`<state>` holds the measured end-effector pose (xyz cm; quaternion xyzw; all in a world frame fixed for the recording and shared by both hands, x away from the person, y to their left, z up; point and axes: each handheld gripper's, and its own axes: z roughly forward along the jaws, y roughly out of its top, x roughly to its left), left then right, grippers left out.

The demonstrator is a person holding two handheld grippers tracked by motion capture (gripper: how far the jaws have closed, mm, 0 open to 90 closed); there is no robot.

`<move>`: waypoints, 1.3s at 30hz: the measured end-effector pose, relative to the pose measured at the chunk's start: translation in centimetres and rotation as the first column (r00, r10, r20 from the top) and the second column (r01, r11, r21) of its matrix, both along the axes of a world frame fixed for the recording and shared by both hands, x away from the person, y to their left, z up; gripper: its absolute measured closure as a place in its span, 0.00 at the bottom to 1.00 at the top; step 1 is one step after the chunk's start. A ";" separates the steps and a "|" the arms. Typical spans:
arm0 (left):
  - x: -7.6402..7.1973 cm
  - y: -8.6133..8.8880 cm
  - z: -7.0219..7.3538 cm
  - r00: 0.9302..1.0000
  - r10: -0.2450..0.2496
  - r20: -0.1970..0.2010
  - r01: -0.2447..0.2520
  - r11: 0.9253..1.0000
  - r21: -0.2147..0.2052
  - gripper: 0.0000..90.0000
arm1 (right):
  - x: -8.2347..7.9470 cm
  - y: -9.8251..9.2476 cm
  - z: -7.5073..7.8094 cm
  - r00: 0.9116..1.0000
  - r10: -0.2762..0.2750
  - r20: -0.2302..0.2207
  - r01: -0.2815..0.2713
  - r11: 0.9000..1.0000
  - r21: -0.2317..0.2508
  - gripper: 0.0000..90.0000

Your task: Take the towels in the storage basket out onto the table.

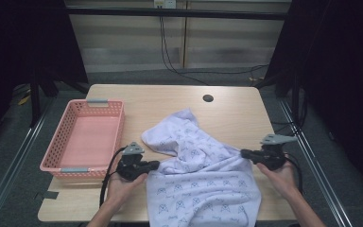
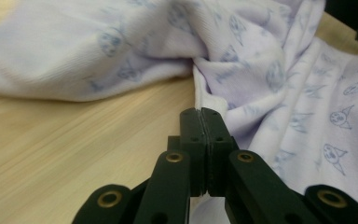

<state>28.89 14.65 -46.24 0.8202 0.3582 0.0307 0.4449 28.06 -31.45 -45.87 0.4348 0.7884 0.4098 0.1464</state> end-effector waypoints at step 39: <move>1.4 -2.1 -1.8 0.998 0.014 -0.069 -0.020 0.995 -0.094 0.59 | 1.4 2.2 -3.1 0.998 -0.010 -0.069 0.008 0.999 -0.031 0.60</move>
